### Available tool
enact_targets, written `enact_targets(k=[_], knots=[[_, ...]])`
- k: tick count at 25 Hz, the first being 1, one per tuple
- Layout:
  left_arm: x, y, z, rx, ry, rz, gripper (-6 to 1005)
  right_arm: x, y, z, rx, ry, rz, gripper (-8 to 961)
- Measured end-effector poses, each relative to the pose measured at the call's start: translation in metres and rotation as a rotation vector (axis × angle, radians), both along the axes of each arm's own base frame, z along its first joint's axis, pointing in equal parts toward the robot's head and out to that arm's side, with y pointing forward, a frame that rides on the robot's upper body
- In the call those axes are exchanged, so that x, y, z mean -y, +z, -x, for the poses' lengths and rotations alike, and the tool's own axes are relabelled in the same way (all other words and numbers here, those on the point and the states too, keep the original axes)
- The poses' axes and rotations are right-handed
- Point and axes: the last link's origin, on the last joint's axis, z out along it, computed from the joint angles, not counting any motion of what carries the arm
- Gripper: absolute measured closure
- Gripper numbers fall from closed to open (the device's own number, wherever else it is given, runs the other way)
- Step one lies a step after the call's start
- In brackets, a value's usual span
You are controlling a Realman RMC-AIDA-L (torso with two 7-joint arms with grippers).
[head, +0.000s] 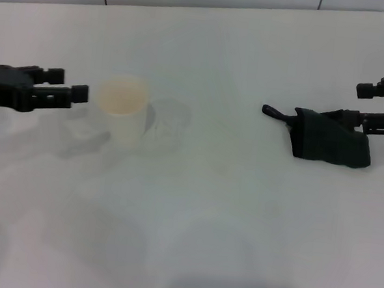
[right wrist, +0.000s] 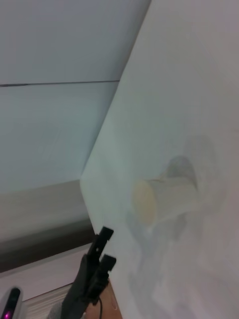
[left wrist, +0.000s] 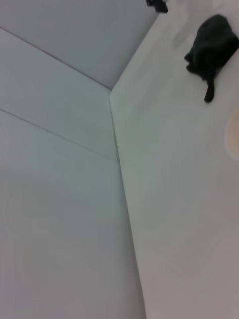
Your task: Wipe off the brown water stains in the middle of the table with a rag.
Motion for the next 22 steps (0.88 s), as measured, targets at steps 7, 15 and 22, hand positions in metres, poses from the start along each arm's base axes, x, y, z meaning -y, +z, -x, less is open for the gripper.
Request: enact_targets(k=[7, 15, 22], knots=[[0.013, 0.019, -0.001, 0.021, 0.024, 0.027, 176, 0.000, 0.000, 0.001, -0.006, 0.008, -0.008, 263], [0.020, 0.015, 0.008, -0.006, 0.088, 0.081, 219, -0.002, -0.010, 0.001, 0.000, 0.022, -0.018, 262], [0.021, 0.006, 0.014, -0.032, 0.117, 0.098, 253, 0.001, -0.016, -0.001, 0.002, 0.021, -0.017, 262]])
